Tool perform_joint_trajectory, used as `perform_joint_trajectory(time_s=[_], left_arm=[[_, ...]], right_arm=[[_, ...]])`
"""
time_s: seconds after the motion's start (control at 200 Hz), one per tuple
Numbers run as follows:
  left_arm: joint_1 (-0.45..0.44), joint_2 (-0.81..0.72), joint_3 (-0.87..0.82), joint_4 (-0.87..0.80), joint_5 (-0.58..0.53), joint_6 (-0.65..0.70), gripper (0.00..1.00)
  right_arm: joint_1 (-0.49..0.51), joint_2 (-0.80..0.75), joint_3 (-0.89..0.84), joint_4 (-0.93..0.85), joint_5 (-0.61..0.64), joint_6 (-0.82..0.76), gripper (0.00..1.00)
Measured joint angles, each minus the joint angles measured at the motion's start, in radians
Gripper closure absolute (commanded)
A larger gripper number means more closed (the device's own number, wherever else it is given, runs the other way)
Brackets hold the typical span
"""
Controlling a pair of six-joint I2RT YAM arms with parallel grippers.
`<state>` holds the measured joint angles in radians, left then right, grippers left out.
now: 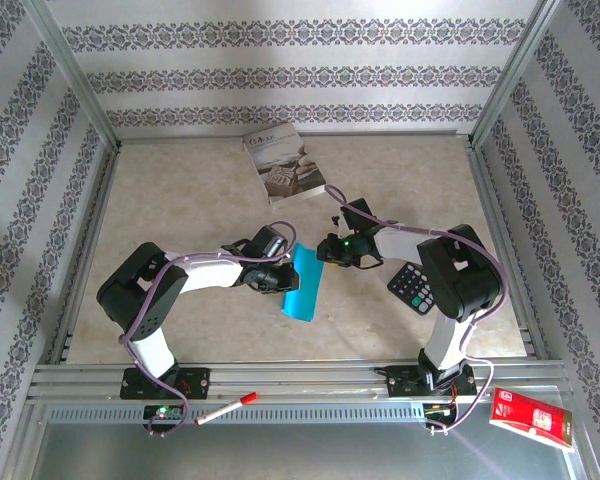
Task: Fold a paper plane with a square sheet of paper (pick it up from the middle)
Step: First fold in half a square sheet of paper at the center of the table.
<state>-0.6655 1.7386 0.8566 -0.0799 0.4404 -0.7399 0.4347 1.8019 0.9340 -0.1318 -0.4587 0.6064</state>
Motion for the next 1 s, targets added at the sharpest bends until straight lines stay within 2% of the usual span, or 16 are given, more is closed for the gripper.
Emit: perform_joint_trajectory(time_s=[0.999], left_arm=[[0.0,0.008,0.063,-0.15,-0.003,0.09,0.79]], right_arm=[[-0.001,0.034,0.05,-0.07,0.008,0.0,0.81]])
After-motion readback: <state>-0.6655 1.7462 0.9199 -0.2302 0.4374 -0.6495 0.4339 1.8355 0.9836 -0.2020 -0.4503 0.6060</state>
